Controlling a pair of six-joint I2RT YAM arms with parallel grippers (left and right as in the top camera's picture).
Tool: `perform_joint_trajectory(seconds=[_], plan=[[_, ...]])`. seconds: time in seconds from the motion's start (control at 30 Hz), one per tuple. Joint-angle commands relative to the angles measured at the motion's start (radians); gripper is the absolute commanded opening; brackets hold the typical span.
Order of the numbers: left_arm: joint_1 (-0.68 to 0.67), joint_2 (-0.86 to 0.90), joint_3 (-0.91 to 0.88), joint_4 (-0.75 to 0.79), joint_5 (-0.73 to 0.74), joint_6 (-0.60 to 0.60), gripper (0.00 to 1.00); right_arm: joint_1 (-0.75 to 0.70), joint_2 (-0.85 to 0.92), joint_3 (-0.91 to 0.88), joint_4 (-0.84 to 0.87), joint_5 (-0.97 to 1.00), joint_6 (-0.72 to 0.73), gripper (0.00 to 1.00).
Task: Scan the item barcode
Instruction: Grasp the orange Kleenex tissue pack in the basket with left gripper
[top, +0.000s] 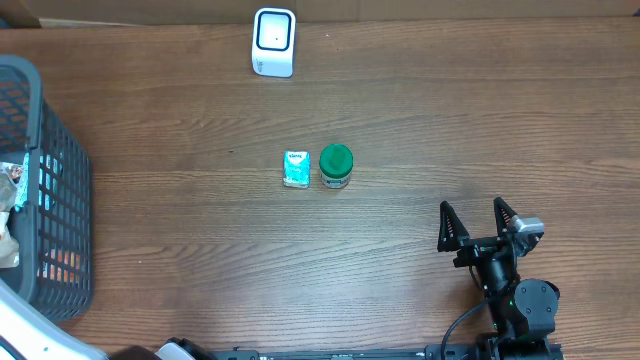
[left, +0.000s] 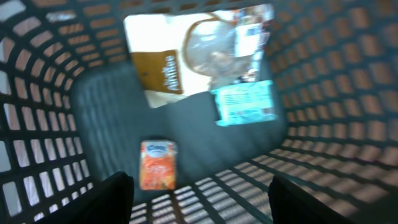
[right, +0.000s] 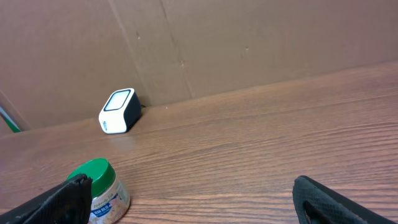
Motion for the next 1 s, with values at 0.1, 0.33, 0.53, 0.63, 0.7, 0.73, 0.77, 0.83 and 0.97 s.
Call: perform_joint_trajectory(seconds=[0.1,0.33,0.53,0.63,0.7,0.73,0.77,0.83,0.97], plan=[[0.026,0.128,-0.06,-0.025,0.034,0.068,0.73,0.006,-0.002,-0.01,0.004,0.008,-0.004,1.0],[0.026,0.215,-0.153,0.023,0.029,0.076,0.72,0.006,-0.002,-0.01,0.004,0.008,-0.004,1.0],[0.026,0.24,-0.268,0.116,0.029,0.077,0.76,0.006,-0.002,-0.01,0.004,0.008,-0.004,1.0],[0.026,0.259,-0.331,0.167,0.029,0.076,0.77,0.006,-0.002,-0.01,0.004,0.008,-0.004,1.0],[0.026,0.27,-0.377,0.208,0.029,0.076,0.77,0.006,-0.002,-0.01,0.004,0.008,-0.004,1.0],[0.026,0.274,-0.397,0.225,0.028,0.076,0.77,0.006,-0.002,-0.01,0.004,0.008,-0.005,1.0],[0.026,0.279,-0.416,0.242,0.026,0.076,0.77,0.006,-0.002,-0.01,0.004,0.008,-0.004,1.0],[0.026,0.288,-0.447,0.273,0.026,0.076,0.76,0.006,-0.002,-0.01,0.004,0.008,-0.004,1.0],[0.026,0.31,-0.492,0.33,0.024,0.076,0.76,0.006,-0.002,-0.01,0.004,0.008,-0.004,1.0]])
